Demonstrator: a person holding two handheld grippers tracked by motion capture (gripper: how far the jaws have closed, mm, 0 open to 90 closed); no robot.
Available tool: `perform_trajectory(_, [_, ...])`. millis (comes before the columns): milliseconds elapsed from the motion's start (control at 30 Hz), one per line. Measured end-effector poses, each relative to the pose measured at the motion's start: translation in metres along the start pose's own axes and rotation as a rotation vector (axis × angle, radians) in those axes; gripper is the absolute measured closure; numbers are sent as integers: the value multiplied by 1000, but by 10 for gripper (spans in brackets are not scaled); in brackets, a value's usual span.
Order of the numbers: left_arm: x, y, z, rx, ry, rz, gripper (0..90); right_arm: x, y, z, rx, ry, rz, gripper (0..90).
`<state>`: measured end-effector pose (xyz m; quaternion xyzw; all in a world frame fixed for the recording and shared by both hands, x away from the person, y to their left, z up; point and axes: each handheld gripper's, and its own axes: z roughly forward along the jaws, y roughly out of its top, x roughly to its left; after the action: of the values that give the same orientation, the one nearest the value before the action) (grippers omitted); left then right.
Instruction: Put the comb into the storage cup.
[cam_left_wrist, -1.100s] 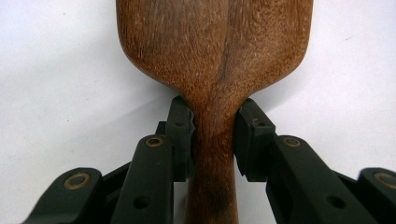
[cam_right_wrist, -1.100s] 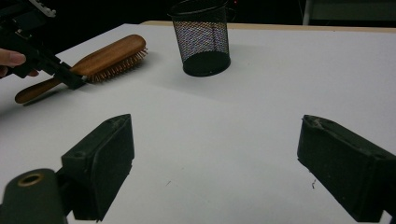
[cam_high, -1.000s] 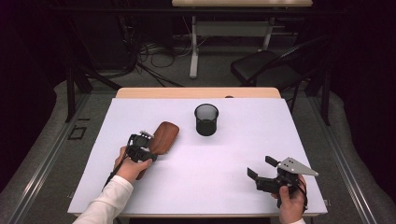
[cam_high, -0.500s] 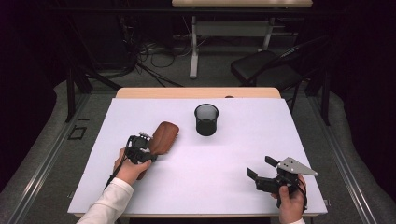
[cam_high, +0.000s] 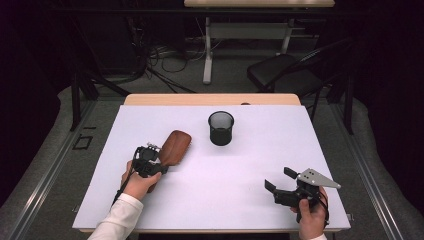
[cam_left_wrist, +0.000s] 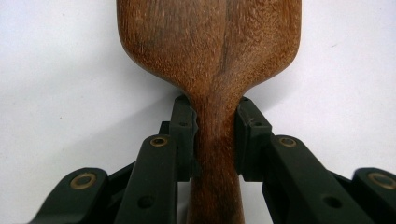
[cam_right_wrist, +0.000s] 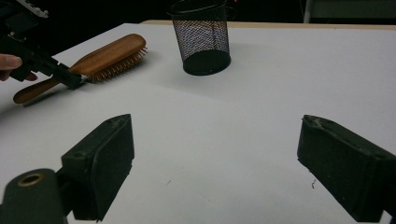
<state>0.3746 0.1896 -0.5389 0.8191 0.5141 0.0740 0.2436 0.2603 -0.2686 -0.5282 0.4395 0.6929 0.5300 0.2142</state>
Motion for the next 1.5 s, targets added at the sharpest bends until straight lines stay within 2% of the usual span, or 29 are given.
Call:
perform_trajectory(533, [3, -4, -1, -34, -28, -9, 726, -1, 0, 0, -1, -3, -5, 109])
perform_trajectory(1000, [3, -6, -4, -65, -35, -8, 726, -1, 0, -1, 4, -2, -4, 109])
perform_trajectory(1233, [4, -7, -12, -107, -49, -14, 726, -1, 0, -1, 4, -1, -5, 109])
perform_trajectory(1500, [6, -8, -25, -185, -45, -22, 726, -1, 0, -1, 8, 0, -8, 110])
